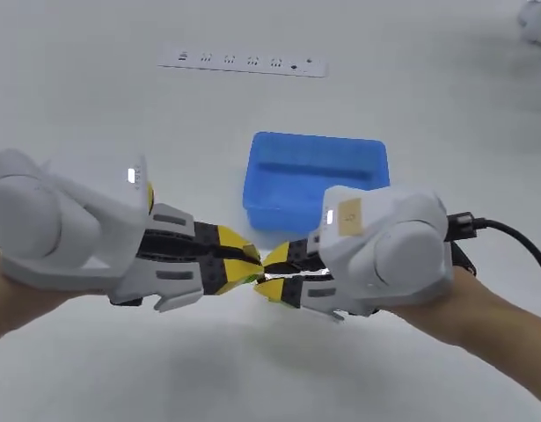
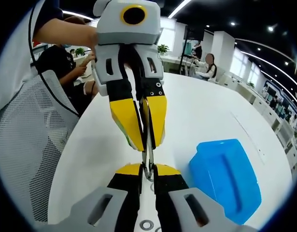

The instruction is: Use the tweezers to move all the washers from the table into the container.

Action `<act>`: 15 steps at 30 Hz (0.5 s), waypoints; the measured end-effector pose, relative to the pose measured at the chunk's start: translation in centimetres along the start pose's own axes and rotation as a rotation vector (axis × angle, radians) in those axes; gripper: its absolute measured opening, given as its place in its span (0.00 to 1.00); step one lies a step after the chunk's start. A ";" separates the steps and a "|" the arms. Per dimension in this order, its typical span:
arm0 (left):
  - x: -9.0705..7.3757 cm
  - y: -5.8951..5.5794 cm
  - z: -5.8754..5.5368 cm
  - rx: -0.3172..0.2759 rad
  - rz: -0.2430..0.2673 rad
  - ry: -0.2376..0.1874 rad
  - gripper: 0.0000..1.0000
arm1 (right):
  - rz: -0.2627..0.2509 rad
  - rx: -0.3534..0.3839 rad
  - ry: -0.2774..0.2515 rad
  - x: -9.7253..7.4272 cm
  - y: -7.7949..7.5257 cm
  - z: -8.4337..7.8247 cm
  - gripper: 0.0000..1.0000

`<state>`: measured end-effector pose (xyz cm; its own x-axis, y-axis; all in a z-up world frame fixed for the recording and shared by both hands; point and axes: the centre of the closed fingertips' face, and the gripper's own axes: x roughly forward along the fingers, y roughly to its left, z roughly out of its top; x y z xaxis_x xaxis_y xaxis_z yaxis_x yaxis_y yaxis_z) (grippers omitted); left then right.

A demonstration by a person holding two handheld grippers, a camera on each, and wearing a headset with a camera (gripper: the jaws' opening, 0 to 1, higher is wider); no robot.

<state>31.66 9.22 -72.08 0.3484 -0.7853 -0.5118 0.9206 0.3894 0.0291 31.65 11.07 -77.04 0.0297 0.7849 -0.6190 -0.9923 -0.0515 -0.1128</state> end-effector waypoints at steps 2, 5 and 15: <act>-0.1 0.0 0.4 0.006 0.002 -0.005 0.09 | -0.006 -0.005 -0.006 -0.4 -0.1 0.3 0.10; -0.4 0.0 1.1 0.021 0.008 -0.012 0.09 | -0.019 -0.012 -0.013 -0.9 -0.2 0.8 0.10; -0.7 -0.2 3.7 0.063 0.019 -0.044 0.09 | -0.078 -0.056 -0.017 -3.2 -0.8 1.9 0.10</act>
<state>31.84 7.91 -68.58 0.3719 -0.7992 -0.4722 0.9226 0.3742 0.0933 32.15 9.75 -73.50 0.1038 0.7980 -0.5937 -0.9788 -0.0239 -0.2032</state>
